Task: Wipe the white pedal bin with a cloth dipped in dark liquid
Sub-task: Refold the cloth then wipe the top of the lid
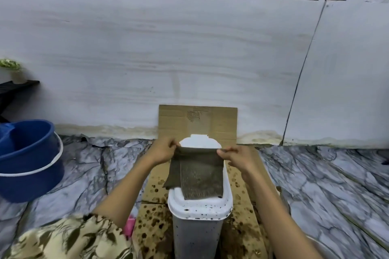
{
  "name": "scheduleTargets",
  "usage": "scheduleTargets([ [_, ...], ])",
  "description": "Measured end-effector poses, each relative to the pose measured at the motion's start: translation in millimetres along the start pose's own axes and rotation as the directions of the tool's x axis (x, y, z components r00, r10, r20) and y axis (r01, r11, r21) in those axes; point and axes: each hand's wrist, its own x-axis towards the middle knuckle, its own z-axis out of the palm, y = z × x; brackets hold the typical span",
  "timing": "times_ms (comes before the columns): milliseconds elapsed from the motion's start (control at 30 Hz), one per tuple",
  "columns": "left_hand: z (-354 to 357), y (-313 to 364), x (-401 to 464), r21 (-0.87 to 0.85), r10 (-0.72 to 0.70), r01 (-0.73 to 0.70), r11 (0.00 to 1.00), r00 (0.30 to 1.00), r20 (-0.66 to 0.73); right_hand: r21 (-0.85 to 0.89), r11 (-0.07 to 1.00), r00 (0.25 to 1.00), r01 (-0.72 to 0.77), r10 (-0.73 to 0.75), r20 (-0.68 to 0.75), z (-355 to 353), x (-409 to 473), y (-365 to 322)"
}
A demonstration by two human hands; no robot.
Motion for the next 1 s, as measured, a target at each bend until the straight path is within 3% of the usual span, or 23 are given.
scheduleTargets([
  [67,1.3,-15.1,-11.2,0.060,-0.002,-0.009,0.998,0.982,0.188,-0.214,0.976,0.985,0.026,0.011,0.170,-11.8,-7.9,9.0],
  [133,-0.5,-27.6,-24.7,0.133,-0.027,-0.028,0.991,0.919,0.393,-0.437,0.891,0.923,0.123,0.059,0.381,-18.7,-14.0,11.7],
  [200,-0.2,-33.6,-35.8,0.139,-0.055,-0.008,0.990,0.896,0.440,-0.592,0.770,0.912,0.238,0.032,0.408,-7.8,-15.8,10.8],
  [233,1.3,-34.5,-38.0,0.122,-0.061,0.012,0.992,0.912,0.406,-0.649,0.696,0.922,0.307,-0.048,0.384,4.4,-15.4,11.0],
  [300,7.7,-31.9,-38.8,0.089,-0.031,0.007,0.996,0.963,0.269,-0.669,0.557,0.863,0.492,-0.212,0.459,37.6,-18.0,15.9],
  [367,17.9,-26.8,-37.5,0.004,0.005,-0.005,1.000,0.994,0.105,-0.641,0.460,0.777,0.614,-0.208,0.595,66.8,-20.6,30.7],
  [433,32.4,-21.7,-36.5,-0.114,0.025,-0.027,0.993,0.999,-0.023,-0.681,0.398,0.778,0.615,-0.164,0.607,76.0,-19.0,48.8],
  [600,73.3,-13.5,-32.6,-0.196,0.087,-0.117,0.974,0.984,-0.154,-0.778,0.395,0.871,0.488,-0.266,0.412,53.9,-35.3,82.8],
  [733,98.1,-13.3,-26.2,-0.352,0.007,-0.068,0.934,0.985,-0.172,-0.792,0.417,0.890,0.446,-0.304,0.341,39.0,-50.9,101.2],
  [867,114.7,-15.8,-27.6,-0.482,-0.178,0.038,0.875,0.953,-0.247,-0.773,0.456,0.897,0.441,-0.242,0.370,45.4,1.6,83.3],
  [1000,121.4,-18.4,-26.2,-0.392,-0.158,0.043,0.919,0.951,-0.267,-0.785,0.527,0.946,0.325,-0.186,0.267,52.6,80.8,67.8],
])
